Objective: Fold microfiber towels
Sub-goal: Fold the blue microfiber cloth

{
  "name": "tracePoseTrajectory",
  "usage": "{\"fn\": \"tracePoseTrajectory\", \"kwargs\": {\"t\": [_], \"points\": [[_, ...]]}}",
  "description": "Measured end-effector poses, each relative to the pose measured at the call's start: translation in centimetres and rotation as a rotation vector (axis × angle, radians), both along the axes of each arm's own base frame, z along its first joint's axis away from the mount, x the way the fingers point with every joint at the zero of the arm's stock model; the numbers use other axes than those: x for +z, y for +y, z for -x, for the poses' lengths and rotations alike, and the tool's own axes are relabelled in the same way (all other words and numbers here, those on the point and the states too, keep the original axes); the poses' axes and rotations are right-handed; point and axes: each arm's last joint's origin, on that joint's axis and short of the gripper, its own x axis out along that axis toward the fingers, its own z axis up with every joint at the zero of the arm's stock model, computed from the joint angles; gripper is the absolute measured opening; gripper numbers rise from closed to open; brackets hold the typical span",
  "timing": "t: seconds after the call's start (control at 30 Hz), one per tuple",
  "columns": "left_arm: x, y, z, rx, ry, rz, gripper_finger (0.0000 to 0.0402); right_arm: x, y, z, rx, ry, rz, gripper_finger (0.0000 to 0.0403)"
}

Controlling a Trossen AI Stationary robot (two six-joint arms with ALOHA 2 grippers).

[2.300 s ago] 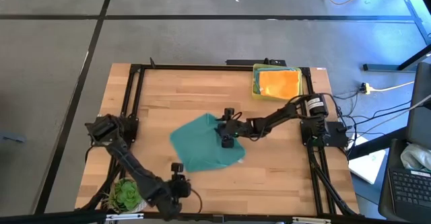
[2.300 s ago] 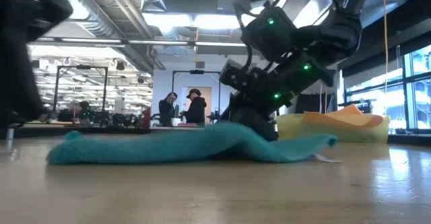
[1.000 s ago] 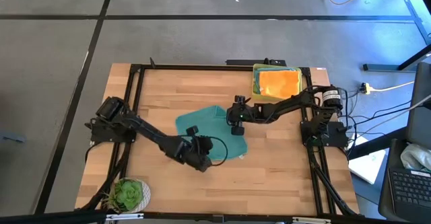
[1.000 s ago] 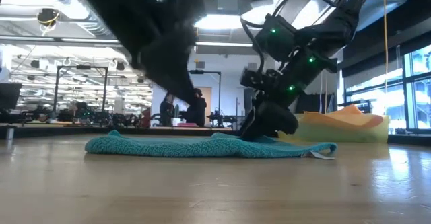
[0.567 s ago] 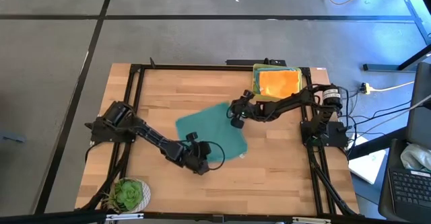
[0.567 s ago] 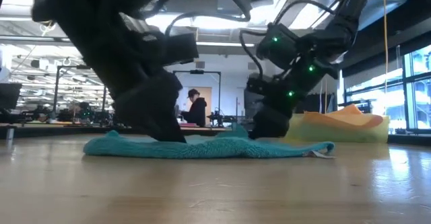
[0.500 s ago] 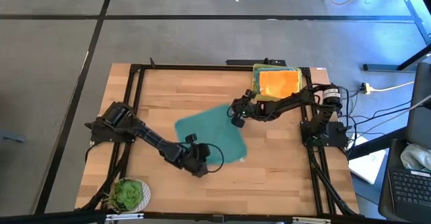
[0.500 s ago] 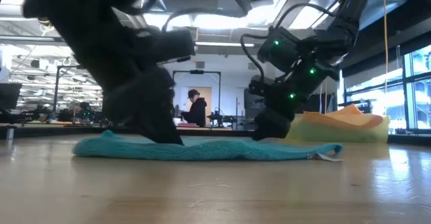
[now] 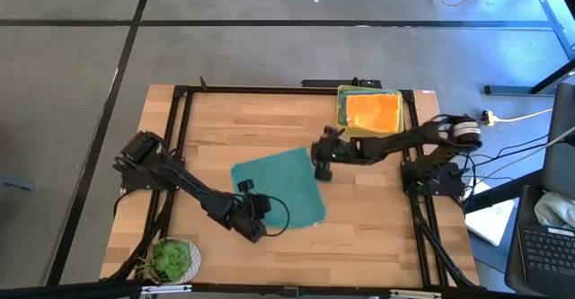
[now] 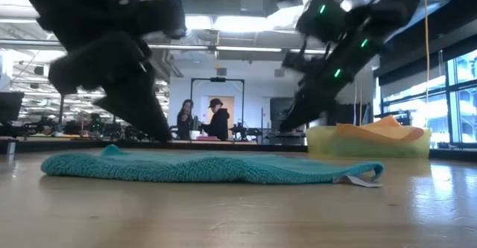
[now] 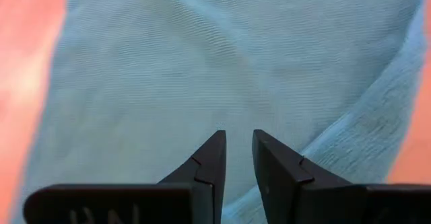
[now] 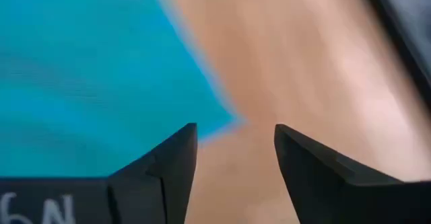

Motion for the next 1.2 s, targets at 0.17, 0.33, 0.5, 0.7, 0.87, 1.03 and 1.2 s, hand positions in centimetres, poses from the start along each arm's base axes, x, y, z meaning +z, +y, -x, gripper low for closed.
{"fn": "tracePoseTrajectory", "kwargs": {"t": [0.17, 0.33, 0.5, 0.7, 0.87, 1.03, 1.2], "points": [[2.1, 0.9, 1.7, 0.045, 0.062, 0.009, 0.0070, 1.5, 3.7, 0.9, 0.398, 0.015, -0.313, 0.0201], [2.3, 1.3, 1.7, 0.003, 0.164, 0.179, 0.0076, 0.2, 7.5, 2.0, 0.592, 0.166, -0.410, 0.0201], [2.3, 1.5, 1.4, -0.107, 0.200, 0.159, 0.0096, -0.8, 10.5, 2.9, 0.663, 0.265, -0.288, 0.0201], [2.3, 2.1, 1.0, -0.220, 0.248, 0.138, 0.0119, -0.7, 13.0, 3.6, 0.723, 0.261, -0.240, 0.0201], [2.3, 2.7, 0.7, -0.329, 0.286, 0.075, 0.0123, -0.8, 14.9, 3.6, 0.717, 0.189, -0.127, 0.0201], [2.2, 3.2, 0.5, -0.417, 0.324, 0.114, 0.0124, -1.4, 16.2, 4.0, 0.691, 0.187, -0.040, 0.0201], [2.2, 4.1, 0.2, -0.463, 0.346, 0.118, 0.0124, -1.7, 16.7, 4.1, 0.662, 0.184, -0.061, 0.0201]]}}
